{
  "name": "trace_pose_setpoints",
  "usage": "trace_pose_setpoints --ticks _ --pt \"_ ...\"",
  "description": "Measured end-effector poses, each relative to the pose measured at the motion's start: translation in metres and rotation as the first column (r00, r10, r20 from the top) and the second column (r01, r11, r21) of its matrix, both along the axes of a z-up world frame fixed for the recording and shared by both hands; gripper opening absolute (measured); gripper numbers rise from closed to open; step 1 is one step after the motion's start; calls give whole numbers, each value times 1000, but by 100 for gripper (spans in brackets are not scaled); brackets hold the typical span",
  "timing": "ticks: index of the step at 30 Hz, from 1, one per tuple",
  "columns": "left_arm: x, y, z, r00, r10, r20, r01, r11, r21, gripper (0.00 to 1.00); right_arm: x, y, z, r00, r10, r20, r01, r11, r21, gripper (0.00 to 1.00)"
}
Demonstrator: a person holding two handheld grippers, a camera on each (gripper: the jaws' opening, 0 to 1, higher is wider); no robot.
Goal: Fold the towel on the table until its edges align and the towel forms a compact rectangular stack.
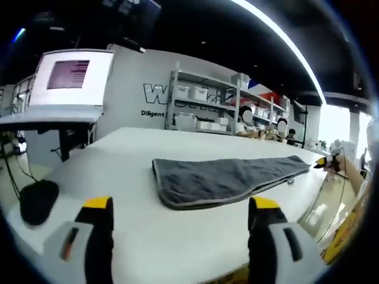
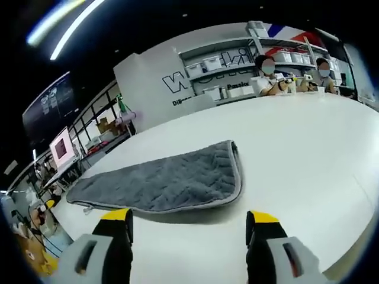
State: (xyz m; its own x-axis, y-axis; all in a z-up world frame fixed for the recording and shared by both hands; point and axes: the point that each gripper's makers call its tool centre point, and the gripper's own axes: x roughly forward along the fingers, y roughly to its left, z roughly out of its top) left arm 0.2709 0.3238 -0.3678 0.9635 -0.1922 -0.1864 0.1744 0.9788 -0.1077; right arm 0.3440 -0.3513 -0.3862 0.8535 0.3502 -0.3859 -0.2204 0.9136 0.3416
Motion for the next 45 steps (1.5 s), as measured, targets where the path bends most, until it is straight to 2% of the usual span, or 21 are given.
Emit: trace_pose_setpoints --ticks 8,13,20,25,38,43,45 --pt "6 -4 0 1000 -17 11 17 1000 -15 99 13 -16 -1 995 -100 11 100 994 34 53" --pt "9 -11 0 999 -41 17 41 999 -20 99 23 -30 -7 987 -161 7 161 987 3 41" --pt "9 -10 1 999 -42 20 42 999 -15 99 34 -40 -15 981 -194 -10 193 980 -53 33" --pt "7 -9 1 999 -39 21 39 999 -16 99 38 -35 -20 984 -178 -18 176 982 -72 31" --pt "8 -10 0 999 -46 26 47 999 -24 98 41 -28 -23 991 -130 -25 122 972 -203 25" --pt "5 -6 -1 999 -38 27 39 999 -32 98 44 -30 -25 991 -128 -23 119 965 -236 17" --pt "5 -4 -2 999 -33 26 34 999 -33 98 46 -30 -22 992 -125 -6 119 961 -249 10"
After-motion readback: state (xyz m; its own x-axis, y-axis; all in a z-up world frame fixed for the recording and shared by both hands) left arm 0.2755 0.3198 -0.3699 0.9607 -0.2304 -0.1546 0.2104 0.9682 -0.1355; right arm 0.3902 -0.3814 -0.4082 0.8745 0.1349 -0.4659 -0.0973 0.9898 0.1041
